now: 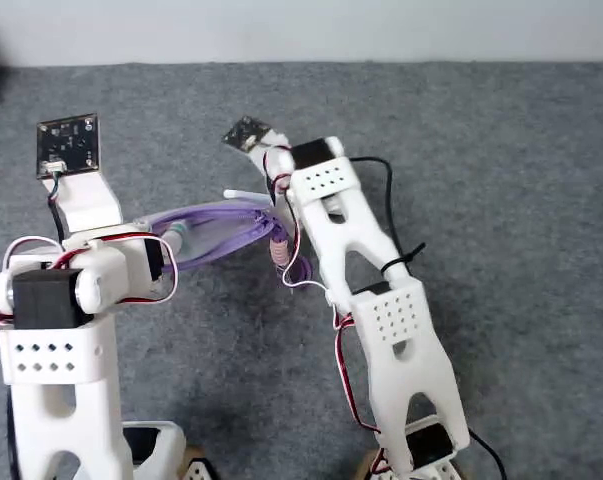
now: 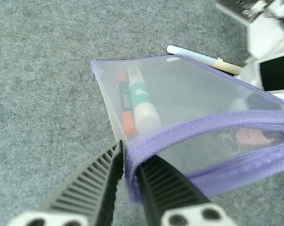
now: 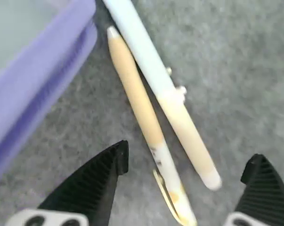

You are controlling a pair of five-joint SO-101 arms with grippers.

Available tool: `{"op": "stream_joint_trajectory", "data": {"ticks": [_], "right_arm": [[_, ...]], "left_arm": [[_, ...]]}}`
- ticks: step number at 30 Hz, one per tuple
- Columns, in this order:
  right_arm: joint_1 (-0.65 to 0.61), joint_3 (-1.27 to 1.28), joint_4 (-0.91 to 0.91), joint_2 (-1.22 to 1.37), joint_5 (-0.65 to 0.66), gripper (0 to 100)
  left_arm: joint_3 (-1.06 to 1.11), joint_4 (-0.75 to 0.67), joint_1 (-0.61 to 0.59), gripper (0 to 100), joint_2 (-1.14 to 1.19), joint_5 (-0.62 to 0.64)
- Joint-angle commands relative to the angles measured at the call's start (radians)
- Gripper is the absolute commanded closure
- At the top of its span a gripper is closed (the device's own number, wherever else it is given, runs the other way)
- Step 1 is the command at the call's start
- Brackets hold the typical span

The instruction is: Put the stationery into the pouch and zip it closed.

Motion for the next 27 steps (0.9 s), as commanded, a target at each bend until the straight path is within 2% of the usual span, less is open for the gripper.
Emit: {"op": "stream_joint_trajectory", "data": {"ticks": [1, 4, 9, 12, 21, 27], "right_arm": [[-0.018, -0.109, -0.019, 0.058, 0.012, 62.1], [-0.015, -0.18, -0.01, 0.14, 0.012, 67.4], [0.002, -0.308, 0.068, 0.209, 0.012, 89.8], [0.024, -0.361, 0.131, 0.234, 0.012, 99.6], [0.09, -0.456, 0.334, 0.26, 0.012, 96.8], [0.156, -0.457, 0.352, 0.252, 0.012, 99.0]], "left_arm": [[-0.002, 0.005, -0.008, 99, 0.005, 0.005], [-0.002, 0.009, -0.008, 99, 0.005, 0.005], [-0.002, 0.012, -0.008, 99, 0.005, 0.005], [-0.002, 0.012, -0.008, 99, 0.005, 0.005], [-0.002, 0.011, -0.006, 99, 0.005, 0.005], [-0.002, 0.011, -0.003, 99, 0.005, 0.005]]}}
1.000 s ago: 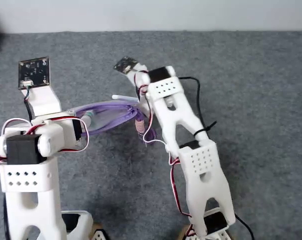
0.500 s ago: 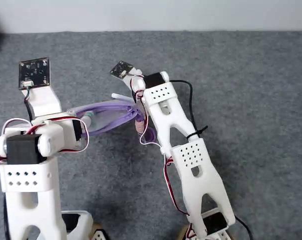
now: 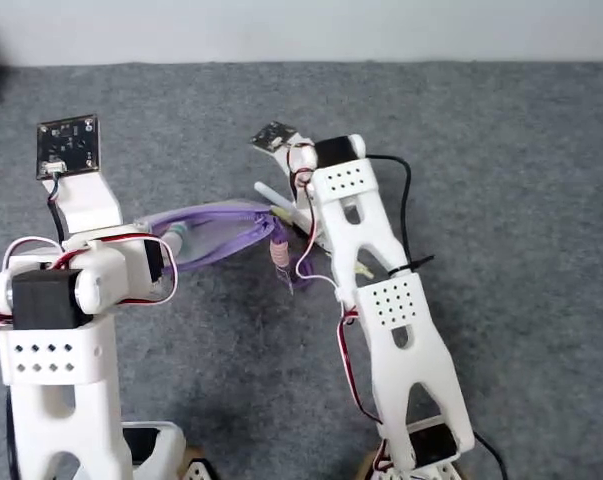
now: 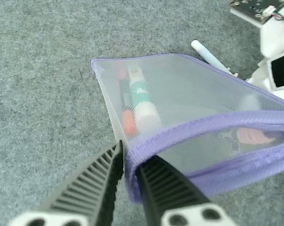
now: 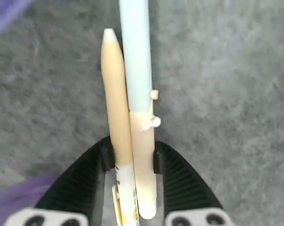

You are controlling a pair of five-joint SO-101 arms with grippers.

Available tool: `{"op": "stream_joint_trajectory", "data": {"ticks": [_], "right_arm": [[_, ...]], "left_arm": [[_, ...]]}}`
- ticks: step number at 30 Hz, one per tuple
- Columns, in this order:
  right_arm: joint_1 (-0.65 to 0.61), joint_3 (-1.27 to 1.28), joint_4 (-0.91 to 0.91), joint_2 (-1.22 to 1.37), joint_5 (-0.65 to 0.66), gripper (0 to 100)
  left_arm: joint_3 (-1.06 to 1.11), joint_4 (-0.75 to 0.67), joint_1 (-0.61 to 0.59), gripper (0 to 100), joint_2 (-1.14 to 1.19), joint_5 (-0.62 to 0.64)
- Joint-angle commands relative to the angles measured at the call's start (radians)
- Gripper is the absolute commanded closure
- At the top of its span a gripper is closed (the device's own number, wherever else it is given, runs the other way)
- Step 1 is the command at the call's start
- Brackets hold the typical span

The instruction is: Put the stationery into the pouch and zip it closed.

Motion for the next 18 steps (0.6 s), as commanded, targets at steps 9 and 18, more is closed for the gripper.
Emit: {"op": "stream_joint_trajectory", "data": {"ticks": [9, 18], "right_arm": [[0.179, 0.075, 0.05, -0.104, 0.008, 99.1], [0.22, 0.646, 0.048, -0.487, 0.008, 99.1]], "left_arm": [[-0.002, 0.002, -0.002, 99, 0.005, 0.005], [-0.002, -0.005, -0.002, 99, 0.005, 0.005]]}}
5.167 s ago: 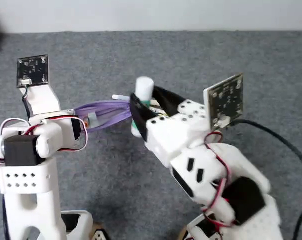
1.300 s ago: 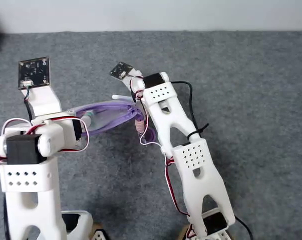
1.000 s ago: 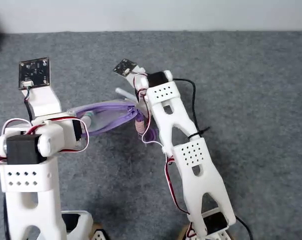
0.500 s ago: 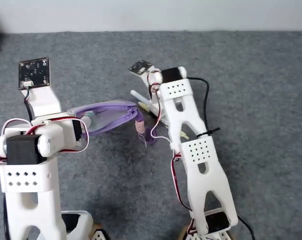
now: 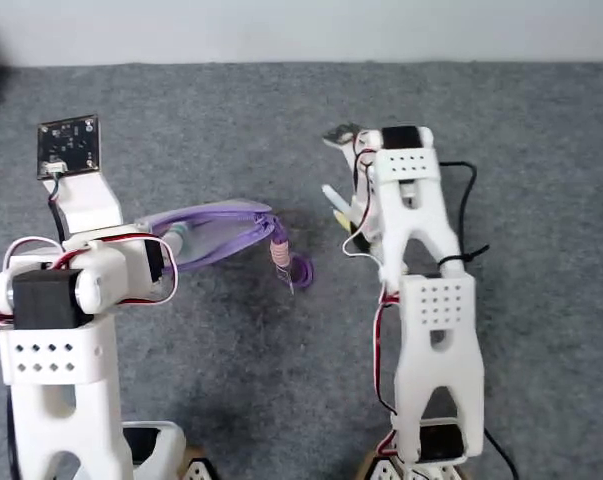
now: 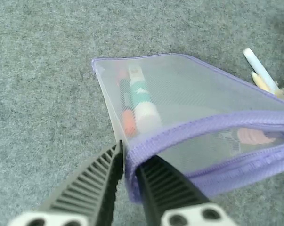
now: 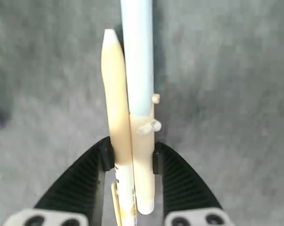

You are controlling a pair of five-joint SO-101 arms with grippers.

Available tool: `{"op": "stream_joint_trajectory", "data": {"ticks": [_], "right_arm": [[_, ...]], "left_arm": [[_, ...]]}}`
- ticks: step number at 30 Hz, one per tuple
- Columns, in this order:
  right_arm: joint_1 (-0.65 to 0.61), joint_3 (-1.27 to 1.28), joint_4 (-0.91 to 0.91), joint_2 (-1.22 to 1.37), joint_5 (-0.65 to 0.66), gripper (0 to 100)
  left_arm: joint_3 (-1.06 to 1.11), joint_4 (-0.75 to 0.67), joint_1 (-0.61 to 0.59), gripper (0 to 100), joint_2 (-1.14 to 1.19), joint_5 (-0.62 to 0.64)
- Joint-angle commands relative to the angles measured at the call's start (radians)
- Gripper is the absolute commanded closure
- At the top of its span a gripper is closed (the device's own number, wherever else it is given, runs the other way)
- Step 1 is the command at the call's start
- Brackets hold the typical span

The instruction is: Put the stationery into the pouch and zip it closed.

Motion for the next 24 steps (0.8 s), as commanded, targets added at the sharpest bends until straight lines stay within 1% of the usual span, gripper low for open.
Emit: {"op": "stream_joint_trajectory", "data": {"ticks": [1, 6, 12, 15, 18, 19, 21, 24], "right_arm": [[0.015, 0.219, 0.042, -0.232, 0.009, 99.1], [0.015, 0.46, 0.039, -0.447, 0.008, 99.1], [0.013, 0.628, 0.019, -0.644, 0.005, 99.1], [0.015, 0.72, -0.061, -0.656, 0.006, 99.1], [0.013, 0.807, -0.214, -0.656, 0.0, 98.7], [0.01, 0.83, -0.262, -0.659, -0.017, 97.1], [0.002, 0.848, -0.323, -0.659, -0.066, 89.8], [-0.027, 0.85, -0.331, -0.656, -0.08, 77.2]], "left_arm": [[-0.002, -0.005, -0.002, 99, 0.005, 0.005], [-0.002, -0.005, 0.0, 99, 0.006, 0.005], [-0.002, -0.005, 0.0, 99, 0.006, 0.005], [-0.002, -0.005, 0.0, 99, 0.006, 0.005], [-0.002, -0.005, 0.0, 99, 0.006, 0.005], [-0.002, -0.005, 0.0, 99, 0.006, 0.005], [-0.002, -0.005, 0.0, 99, 0.006, 0.005], [-0.002, -0.005, 0.0, 99, 0.006, 0.005]]}}
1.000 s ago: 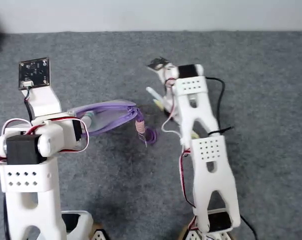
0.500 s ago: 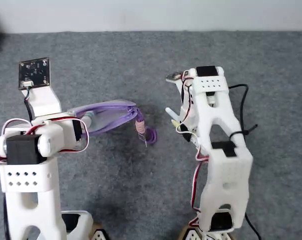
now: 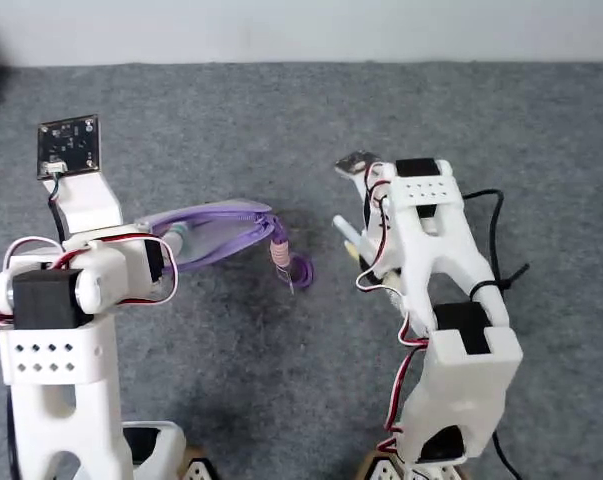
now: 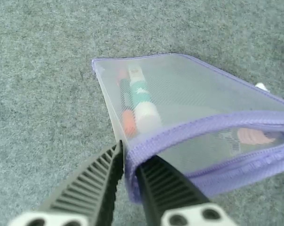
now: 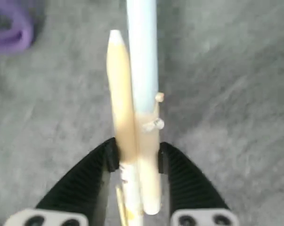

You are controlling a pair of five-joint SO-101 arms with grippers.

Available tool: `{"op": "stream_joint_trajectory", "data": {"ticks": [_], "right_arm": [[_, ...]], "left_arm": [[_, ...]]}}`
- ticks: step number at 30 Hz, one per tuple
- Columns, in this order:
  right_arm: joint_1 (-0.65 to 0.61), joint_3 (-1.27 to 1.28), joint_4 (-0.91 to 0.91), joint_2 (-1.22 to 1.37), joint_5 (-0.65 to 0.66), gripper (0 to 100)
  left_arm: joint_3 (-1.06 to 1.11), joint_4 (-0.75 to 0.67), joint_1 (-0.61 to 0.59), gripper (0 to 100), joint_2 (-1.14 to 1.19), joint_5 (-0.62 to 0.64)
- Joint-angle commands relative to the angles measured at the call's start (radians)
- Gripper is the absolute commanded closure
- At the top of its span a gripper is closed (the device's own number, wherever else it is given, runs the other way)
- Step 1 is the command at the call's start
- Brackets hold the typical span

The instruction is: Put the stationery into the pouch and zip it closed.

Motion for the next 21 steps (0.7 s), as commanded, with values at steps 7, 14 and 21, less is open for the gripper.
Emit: {"op": "stream_joint_trajectory", "data": {"ticks": [7, 14, 21], "right_arm": [[-0.093, 0.003, -0.097, -0.062, -0.028, 76.7], [-0.139, 0.005, -0.22, -0.031, -0.028, 81.5], [-0.107, -0.002, -0.314, 0.14, -0.026, 82.2]], "left_arm": [[-0.002, 0.0, 0.0, 99, 0.005, 0.005], [-0.002, 0.0, 0.0, 99, 0.005, 0.005], [-0.002, 0.002, 0.0, 99, 0.003, 0.005]]}}
